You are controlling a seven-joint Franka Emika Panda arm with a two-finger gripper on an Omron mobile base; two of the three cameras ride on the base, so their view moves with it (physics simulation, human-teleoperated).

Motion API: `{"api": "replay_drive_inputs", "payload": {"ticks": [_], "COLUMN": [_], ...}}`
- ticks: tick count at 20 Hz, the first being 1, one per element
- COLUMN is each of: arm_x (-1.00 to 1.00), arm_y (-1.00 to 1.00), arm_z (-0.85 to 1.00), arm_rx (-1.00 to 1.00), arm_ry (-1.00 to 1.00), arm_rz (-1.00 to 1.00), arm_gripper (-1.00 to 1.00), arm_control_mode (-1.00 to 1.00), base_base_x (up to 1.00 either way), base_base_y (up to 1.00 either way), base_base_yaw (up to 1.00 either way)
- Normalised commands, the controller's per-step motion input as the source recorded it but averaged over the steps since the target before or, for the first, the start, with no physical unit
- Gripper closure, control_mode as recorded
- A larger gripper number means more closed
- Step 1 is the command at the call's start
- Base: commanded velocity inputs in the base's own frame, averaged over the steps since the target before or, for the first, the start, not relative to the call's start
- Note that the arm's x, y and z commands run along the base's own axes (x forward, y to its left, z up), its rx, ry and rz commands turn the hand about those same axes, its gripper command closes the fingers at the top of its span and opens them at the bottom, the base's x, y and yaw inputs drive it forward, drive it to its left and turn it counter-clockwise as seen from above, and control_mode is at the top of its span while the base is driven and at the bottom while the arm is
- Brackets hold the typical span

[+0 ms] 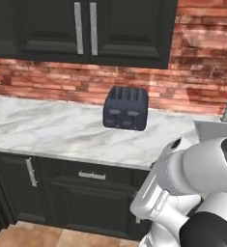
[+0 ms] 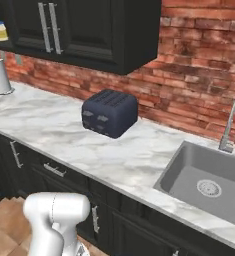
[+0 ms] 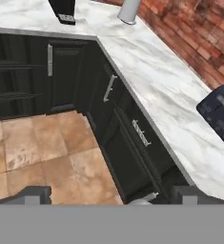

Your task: Collect the paprika, mayonnaise, and shaker from the cabinet and place them next to the stove.

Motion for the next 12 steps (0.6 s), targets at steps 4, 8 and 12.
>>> {"api": "replay_drive_inputs", "payload": {"ticks": [4,8,12], "arm_x": [0.0,0.0,0.0], "arm_y": [0.0,0.0,0.0], "arm_z": [0.0,0.0,0.0], "arm_rx": [0.0,0.0,0.0], "arm_ry": [0.0,0.0,0.0], "arm_rz": [0.0,0.0,0.0], "arm_gripper": [-1.0,-1.0,-1.0], "arm_control_mode": [1.0,1.0,1.0], "base_base_x": [0.8,0.82,0.63], "base_base_y": [0.72,0.63,0.45], "base_base_yaw": [-0.05,-0.01,0.0]}}
